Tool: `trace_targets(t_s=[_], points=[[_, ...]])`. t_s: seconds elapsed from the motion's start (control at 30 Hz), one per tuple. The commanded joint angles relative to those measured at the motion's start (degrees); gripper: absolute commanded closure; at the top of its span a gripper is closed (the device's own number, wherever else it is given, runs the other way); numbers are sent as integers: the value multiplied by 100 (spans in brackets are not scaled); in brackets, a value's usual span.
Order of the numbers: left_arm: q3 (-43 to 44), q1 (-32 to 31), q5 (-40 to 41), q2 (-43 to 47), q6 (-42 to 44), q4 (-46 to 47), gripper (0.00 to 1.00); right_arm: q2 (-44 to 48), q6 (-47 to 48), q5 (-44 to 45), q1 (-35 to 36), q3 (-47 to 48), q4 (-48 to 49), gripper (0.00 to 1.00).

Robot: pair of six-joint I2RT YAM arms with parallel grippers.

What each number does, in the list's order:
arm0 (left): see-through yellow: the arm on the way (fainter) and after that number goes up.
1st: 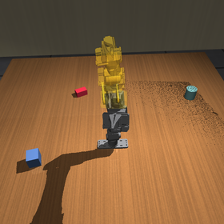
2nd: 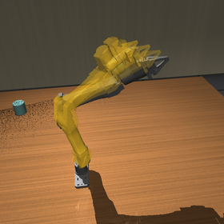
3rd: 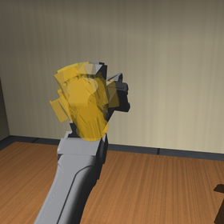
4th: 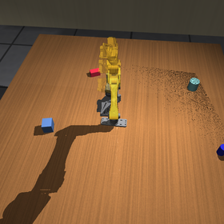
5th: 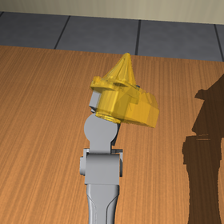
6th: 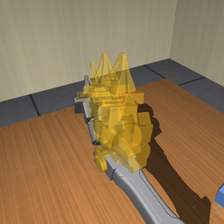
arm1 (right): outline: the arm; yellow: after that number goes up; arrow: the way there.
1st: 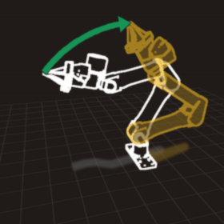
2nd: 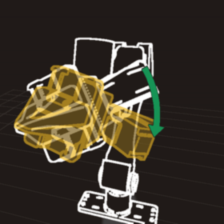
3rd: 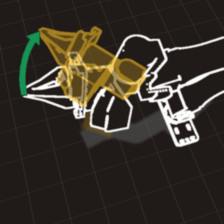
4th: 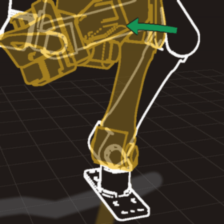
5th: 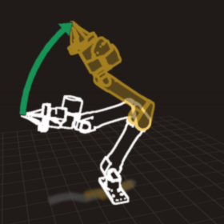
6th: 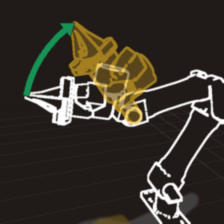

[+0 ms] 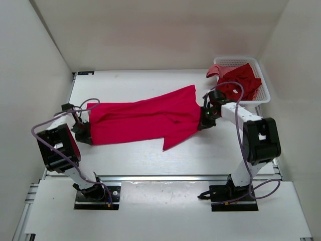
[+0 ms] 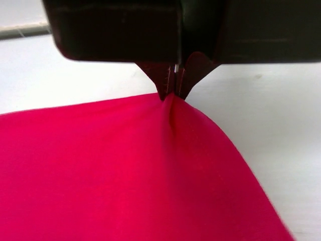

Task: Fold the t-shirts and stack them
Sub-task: Flatten out the tshirt

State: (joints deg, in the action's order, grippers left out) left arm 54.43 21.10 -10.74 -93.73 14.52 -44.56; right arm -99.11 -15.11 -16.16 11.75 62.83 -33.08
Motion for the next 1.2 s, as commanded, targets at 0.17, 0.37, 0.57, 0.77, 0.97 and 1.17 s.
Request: trace_targets(t_s=[0.17, 0.37, 0.57, 0.77, 0.97, 1.17], points=[[1762, -26, -332, 6, 350, -704, 100, 1185, 475, 71, 197, 861, -647, 100], [2185, -633, 63, -908, 244, -520, 100, -553, 167, -581, 91, 2382, -489, 100], [2554, -712, 169, -1613, 68, -528, 100, -2356, -282, -861, -498, 4876, -761, 63], [2336, -757, 55, -1402, 165, -546, 100, -1457, 17, -652, -604, 3864, -797, 52], [1958, -739, 72, -1078, 95, -440, 100, -4, 605, 613, 563, 1789, -972, 47], [1720, -687, 46, -919, 129, -396, 100, -82, 615, 878, 909, 1152, -691, 42]])
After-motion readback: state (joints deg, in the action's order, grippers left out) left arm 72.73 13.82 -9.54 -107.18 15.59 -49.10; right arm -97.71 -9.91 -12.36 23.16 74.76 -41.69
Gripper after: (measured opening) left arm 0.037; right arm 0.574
